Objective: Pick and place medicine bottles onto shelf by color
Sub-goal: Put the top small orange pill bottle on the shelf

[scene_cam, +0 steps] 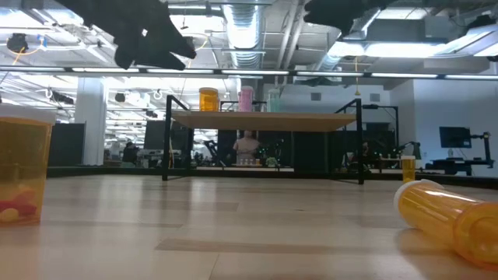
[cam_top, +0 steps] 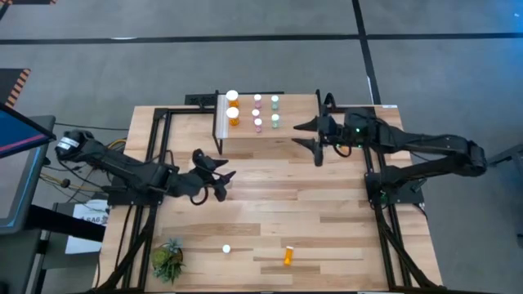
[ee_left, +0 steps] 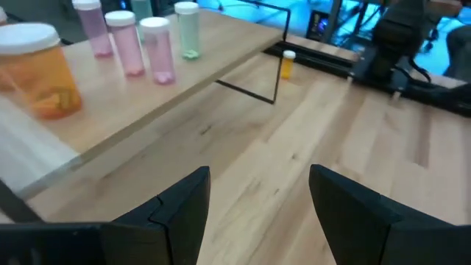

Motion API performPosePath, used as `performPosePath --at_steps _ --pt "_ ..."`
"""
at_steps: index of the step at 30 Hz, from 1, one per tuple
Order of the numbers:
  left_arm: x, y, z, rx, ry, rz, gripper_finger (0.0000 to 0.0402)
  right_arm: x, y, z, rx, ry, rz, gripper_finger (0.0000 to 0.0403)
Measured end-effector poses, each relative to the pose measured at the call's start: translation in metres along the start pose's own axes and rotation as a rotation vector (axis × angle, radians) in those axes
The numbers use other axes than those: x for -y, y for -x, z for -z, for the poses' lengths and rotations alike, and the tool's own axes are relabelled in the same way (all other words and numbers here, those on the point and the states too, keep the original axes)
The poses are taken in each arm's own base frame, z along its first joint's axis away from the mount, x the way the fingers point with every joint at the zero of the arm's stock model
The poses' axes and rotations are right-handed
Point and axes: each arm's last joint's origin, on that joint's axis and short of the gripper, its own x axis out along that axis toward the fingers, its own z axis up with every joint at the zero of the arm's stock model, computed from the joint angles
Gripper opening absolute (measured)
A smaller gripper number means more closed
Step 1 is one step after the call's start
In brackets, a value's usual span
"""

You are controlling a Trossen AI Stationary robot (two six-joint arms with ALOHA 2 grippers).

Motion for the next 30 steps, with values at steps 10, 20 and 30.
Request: performPosePath --at_steps 10,20,30 --pt "-0.026 -0.024 -0.017 0.029 -0.089 -0.069 0.022 0.02 0.01 0.055 0.034 -0.008 0.064 0.0204" --pt "-0.038 -0.037 -0.034 0.075 -0.03 0.114 0.022 0.016 0.018 0.063 0.044 -0.026 0.025 0.0204" --pt "-0.023 -0.028 -0.033 0.09 -0.038 0.203 0.022 -0.008 0.017 0.068 -0.025 -0.159 -0.094 0.0204"
